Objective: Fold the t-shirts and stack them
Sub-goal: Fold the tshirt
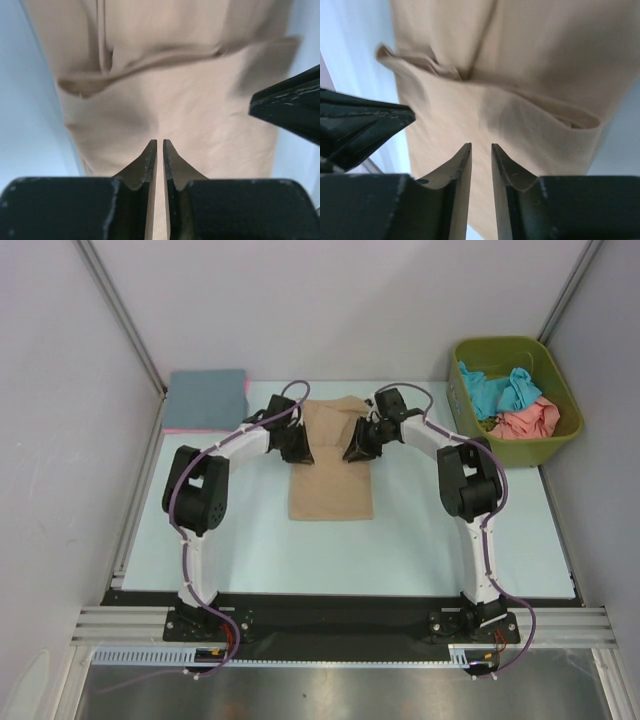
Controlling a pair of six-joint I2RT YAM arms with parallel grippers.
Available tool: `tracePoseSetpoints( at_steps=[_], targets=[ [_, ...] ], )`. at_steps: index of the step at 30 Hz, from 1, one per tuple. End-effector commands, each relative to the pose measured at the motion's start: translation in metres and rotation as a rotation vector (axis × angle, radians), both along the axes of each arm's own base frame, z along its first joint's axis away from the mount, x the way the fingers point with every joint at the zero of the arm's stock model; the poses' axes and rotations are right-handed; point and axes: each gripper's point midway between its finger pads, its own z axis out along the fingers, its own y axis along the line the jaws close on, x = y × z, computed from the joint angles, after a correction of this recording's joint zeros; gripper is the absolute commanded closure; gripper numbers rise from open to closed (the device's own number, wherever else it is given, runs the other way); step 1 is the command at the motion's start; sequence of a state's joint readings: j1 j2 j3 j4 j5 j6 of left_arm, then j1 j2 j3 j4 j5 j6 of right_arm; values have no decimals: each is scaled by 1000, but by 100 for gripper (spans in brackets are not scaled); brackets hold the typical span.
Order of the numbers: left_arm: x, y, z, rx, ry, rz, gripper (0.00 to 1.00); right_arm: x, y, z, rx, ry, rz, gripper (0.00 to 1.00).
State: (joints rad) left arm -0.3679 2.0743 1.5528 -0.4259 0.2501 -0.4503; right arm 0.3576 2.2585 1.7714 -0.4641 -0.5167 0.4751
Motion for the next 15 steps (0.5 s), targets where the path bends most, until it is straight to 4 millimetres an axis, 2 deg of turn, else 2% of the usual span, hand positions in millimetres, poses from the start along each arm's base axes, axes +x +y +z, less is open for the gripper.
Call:
tracePoseSetpoints(
  at_steps=[1,2,3,5,8,9,11,13,15],
  targets=[
    [-17,-3,9,-60,-33,-56,87,-9,12,41,150,-61,70,76],
    [-21,0,7,-55,-29,-50,87,-19,9,29,159,-19,76,78],
    [-31,6,-7,-34,0,-45,87,-17,1,24,162,-3,53,79],
    [-43,20,-20,18,25,-37,87,-23,-15,6,161,44,19,81],
    [-54,35,-30,92,36,-40,88,-28,-35,-7,126,72,-13,81],
    [-64,43,-31,123,39,-59,88,-33,-45,-12,108,93,-29,80],
    [-71,54,-31,179,22,-74,87,-35,-57,-8,70,72,-32,78],
    [-84,64,-20,205,16,-84,86,-45,-65,-7,33,92,-24,77],
    [-97,67,4,194,-25,-88,84,-52,-71,10,-19,46,-8,74]
  ],
)
